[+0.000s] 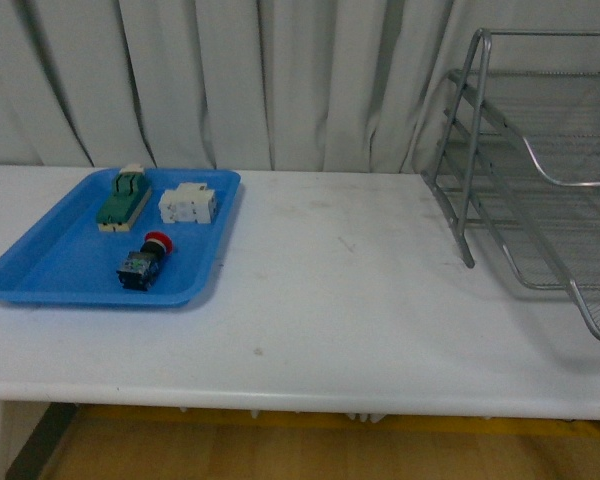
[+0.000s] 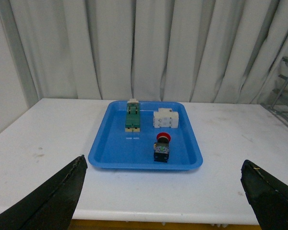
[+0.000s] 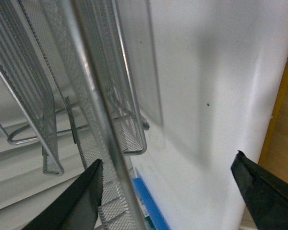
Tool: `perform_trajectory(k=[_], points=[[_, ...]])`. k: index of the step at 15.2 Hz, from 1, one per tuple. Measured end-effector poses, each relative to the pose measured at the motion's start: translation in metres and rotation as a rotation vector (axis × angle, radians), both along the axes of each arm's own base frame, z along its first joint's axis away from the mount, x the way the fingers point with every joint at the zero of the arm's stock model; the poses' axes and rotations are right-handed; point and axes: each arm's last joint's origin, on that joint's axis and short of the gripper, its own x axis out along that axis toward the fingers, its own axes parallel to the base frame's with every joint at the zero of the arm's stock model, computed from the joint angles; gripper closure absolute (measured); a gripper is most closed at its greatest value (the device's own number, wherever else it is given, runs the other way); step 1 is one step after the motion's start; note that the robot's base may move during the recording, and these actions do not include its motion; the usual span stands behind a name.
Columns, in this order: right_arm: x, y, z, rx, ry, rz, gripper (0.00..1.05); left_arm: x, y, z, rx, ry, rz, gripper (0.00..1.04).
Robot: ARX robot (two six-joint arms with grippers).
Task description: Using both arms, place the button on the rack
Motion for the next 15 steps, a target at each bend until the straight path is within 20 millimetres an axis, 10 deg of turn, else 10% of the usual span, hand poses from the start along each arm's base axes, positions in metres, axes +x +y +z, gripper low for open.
perform_trajectory(k=[2,10,13,15], points=[[-0.005,0.001,0.013,0.012,-0.036,0.003,0.06,0.0,0.0,0.0,0.0,0.0,0.0,0.07],[-0.032,0.013,0.101,-0.099,-0.24,0.057,0.12,0.0,0.0,0.0,0.0,0.0,0.0,0.07],[-0.083,0.063,0.183,-1.043,-0.394,0.137,0.49,0.0,0.0,0.0,0.0,0.0,0.0,0.07],[-0.106,0.081,0.166,-1.437,-0.336,0.253,0.74,0.0,0.0,0.0,0.0,0.0,0.0,0.07]])
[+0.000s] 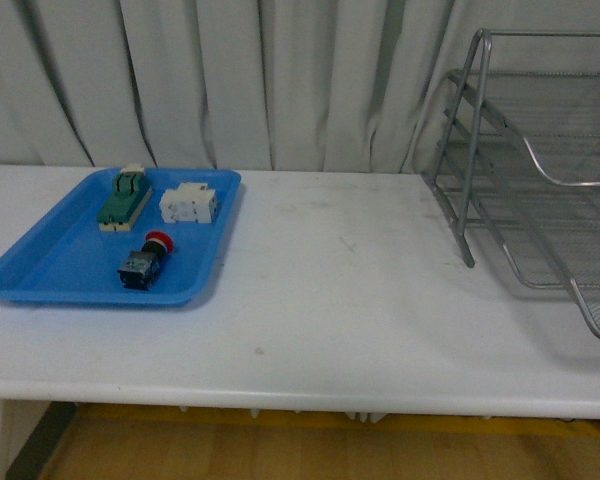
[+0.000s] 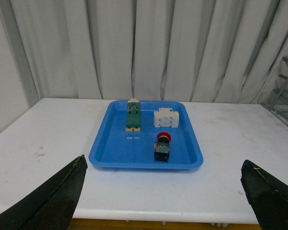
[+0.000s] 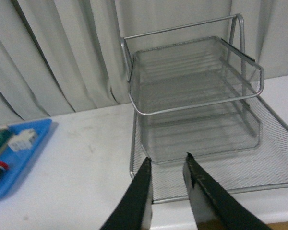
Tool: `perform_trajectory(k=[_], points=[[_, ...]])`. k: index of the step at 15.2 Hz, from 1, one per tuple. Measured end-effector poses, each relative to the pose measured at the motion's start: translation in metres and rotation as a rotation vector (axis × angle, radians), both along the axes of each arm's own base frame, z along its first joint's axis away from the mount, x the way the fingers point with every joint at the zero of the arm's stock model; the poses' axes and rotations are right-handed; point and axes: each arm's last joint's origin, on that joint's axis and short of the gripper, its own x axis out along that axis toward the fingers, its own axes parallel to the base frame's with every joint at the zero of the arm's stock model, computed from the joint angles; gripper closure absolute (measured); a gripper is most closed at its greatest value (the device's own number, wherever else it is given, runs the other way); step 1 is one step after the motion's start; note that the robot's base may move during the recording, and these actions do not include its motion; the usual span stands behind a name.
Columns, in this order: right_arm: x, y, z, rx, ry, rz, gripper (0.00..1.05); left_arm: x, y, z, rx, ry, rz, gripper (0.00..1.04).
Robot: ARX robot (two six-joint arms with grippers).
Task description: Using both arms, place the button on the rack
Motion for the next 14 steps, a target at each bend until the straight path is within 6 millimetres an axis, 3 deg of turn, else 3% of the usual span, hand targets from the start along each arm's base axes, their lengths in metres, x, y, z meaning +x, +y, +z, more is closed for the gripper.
perform_trajectory(k=[2,3,6,14], points=[[-0.011,0.009,-0.004,-0.154,-0.047,-0.005,1.0,0.0,0.0,0.0,0.0,0.0,0.0,0.07],[-0.014,0.012,-0.004,-0.183,-0.062,-0.001,1.03,0.0,0.0,0.0,0.0,0.0,0.0,0.07],[-0.021,0.026,-0.019,-0.204,-0.04,0.017,1.03,0.0,0.0,0.0,0.0,0.0,-0.001,0.07],[-0.032,0.024,-0.033,-0.205,-0.055,-0.007,1.03,0.0,0.0,0.0,0.0,0.0,0.0,0.07]])
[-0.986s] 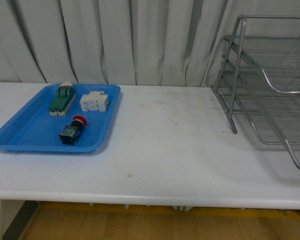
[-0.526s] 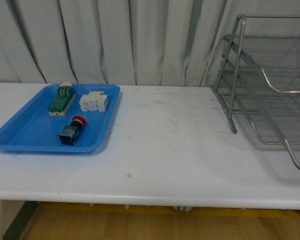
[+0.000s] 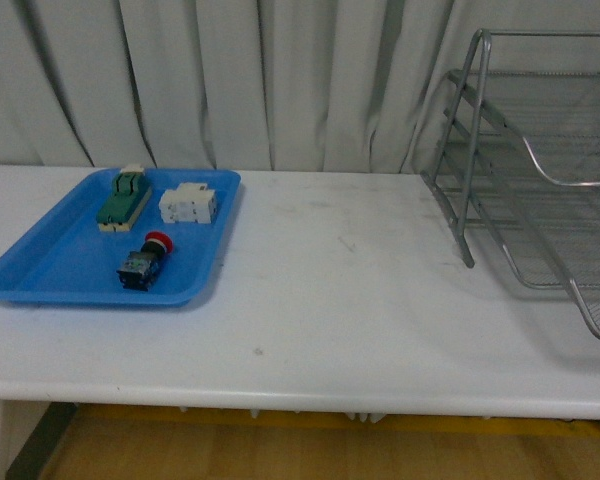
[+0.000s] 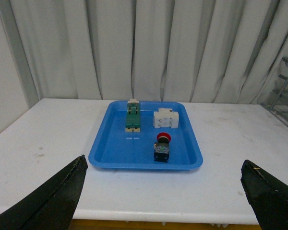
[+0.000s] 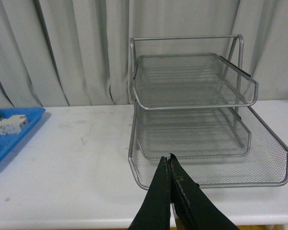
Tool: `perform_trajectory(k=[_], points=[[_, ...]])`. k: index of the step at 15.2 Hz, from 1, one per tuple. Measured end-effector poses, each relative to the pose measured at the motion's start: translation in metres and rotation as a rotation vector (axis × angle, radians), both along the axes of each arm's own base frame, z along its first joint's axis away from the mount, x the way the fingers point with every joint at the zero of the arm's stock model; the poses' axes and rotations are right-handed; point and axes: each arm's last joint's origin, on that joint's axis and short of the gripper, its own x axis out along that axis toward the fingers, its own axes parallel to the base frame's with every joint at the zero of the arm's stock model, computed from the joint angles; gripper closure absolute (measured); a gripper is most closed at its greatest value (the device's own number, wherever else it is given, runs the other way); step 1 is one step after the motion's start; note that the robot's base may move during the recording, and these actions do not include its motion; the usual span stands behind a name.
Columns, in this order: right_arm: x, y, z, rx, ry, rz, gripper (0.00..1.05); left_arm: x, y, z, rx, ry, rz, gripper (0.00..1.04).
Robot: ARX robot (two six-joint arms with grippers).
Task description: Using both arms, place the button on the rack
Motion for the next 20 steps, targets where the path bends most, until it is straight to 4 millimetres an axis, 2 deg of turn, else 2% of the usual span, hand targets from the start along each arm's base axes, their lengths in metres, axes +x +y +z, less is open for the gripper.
perform_trajectory(k=[3,4,8,9,13,14,18,19,20], points=[[-0.007,0.0,-0.005,0.0,0.04,0.0,1.03,0.0,0.0,0.0,0.0,0.0,0.0,0.07],[-0.013,0.0,-0.003,0.0,0.005,0.0,1.03,0.0,0.0,0.0,0.0,0.0,0.001,0.07],[-0.013,0.0,-0.003,0.0,0.006,0.0,1.03,0.0,0.0,0.0,0.0,0.0,0.0,0.07],[-0.013,0.0,-0.003,-0.002,0.006,0.0,0.93,0.0,0.0,0.0,0.0,0.0,0.0,0.07],[-0.013,0.0,-0.003,-0.002,0.006,0.0,0.42,0.0,0.0,0.0,0.0,0.0,0.0,0.07],[-0.013,0.0,-0.003,-0.002,0.006,0.0,0.24,0.0,0.0,0.0,0.0,0.0,0.0,0.07],[-0.013,0.0,-0.003,-0.002,0.006,0.0,0.07,0.0,0.0,0.0,0.0,0.0,0.0,0.07],[-0.013,0.0,-0.003,-0.001,0.006,0.0,0.05,0.0,0.0,0.0,0.0,0.0,0.0,0.07],[-0.013,0.0,-0.003,-0.002,0.006,0.0,0.07,0.0,0.0,0.0,0.0,0.0,0.0,0.07]])
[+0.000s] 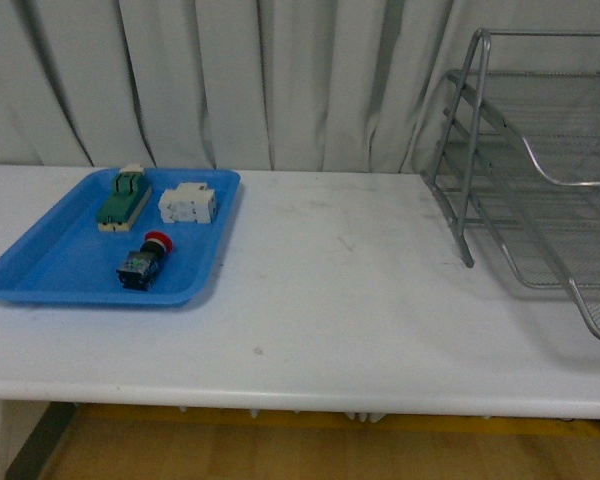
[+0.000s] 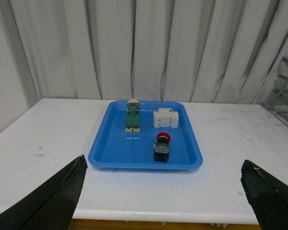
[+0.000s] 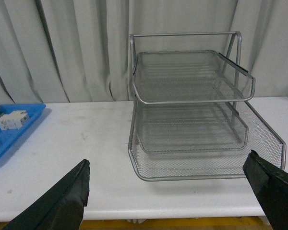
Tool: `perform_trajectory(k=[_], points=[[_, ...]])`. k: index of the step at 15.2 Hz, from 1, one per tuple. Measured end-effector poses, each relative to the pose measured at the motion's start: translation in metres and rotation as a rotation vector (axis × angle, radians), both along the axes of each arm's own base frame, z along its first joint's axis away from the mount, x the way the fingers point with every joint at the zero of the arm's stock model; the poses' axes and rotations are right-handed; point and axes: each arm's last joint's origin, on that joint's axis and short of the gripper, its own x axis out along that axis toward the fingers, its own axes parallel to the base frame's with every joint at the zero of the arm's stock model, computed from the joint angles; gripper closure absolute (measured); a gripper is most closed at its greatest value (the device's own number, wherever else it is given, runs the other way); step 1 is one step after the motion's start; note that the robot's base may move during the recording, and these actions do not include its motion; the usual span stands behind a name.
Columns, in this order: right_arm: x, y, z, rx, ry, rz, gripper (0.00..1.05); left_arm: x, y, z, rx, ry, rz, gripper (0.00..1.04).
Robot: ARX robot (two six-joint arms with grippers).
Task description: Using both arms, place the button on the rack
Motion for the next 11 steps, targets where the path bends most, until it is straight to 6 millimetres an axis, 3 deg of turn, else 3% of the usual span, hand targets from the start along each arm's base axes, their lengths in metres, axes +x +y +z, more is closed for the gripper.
perform_trajectory(k=[1,3,5,6,7,11], points=[[0.0,0.0,0.0,0.0,0.0,0.0,0.06,0.0,0.0,0.0,0.0,0.0,0.0,0.07],[0.0,0.0,0.0,0.0,0.0,0.0,0.06,0.002,-0.002,0.005,-0.151,0.284,0.106,0.07],[0.0,0.0,0.0,0.0,0.0,0.0,0.06,0.015,-0.002,0.028,-0.264,0.24,0.126,0.07],[0.0,0.0,0.0,0.0,0.0,0.0,0.06,0.033,-0.001,0.052,-0.3,0.162,0.105,0.07],[0.0,0.0,0.0,0.0,0.0,0.0,0.06,0.067,-0.004,0.069,-0.291,0.142,0.048,0.07],[0.0,0.0,0.0,0.0,0.0,0.0,0.06,0.194,-0.018,0.071,-0.252,0.303,-0.117,0.07]])
